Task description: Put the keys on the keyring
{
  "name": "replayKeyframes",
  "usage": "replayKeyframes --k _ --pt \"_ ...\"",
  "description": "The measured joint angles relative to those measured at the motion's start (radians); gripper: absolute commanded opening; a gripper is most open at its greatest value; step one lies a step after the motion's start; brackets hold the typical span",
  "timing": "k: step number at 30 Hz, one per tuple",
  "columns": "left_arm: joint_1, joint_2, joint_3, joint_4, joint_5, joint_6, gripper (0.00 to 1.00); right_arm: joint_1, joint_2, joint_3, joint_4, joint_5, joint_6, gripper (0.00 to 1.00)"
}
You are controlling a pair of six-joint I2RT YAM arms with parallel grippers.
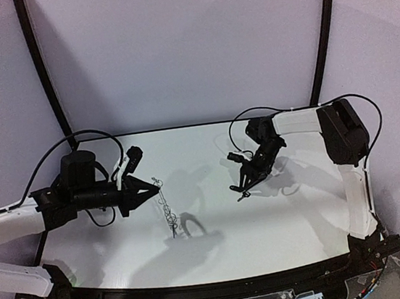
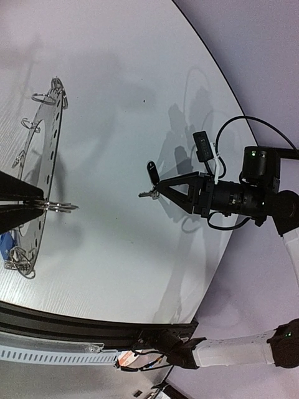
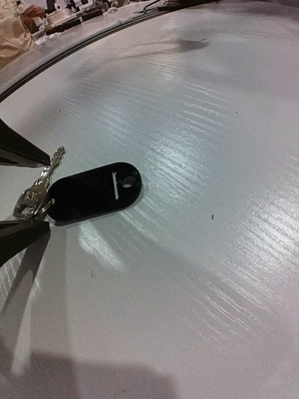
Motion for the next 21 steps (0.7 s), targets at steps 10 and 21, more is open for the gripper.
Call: replayKeyframes --k 10,21 --pt "0.0 0.0 0.006 -0.007 -0.001 0.009 0.01 0.002 0.006 -0.014 0.011 0.005 0.028 0.0" --pt "0.0 0.0 0.011 -0.007 0.0 0.016 0.01 0.008 -0.124 -0.119 0.113 0.015 0.048 0.0"
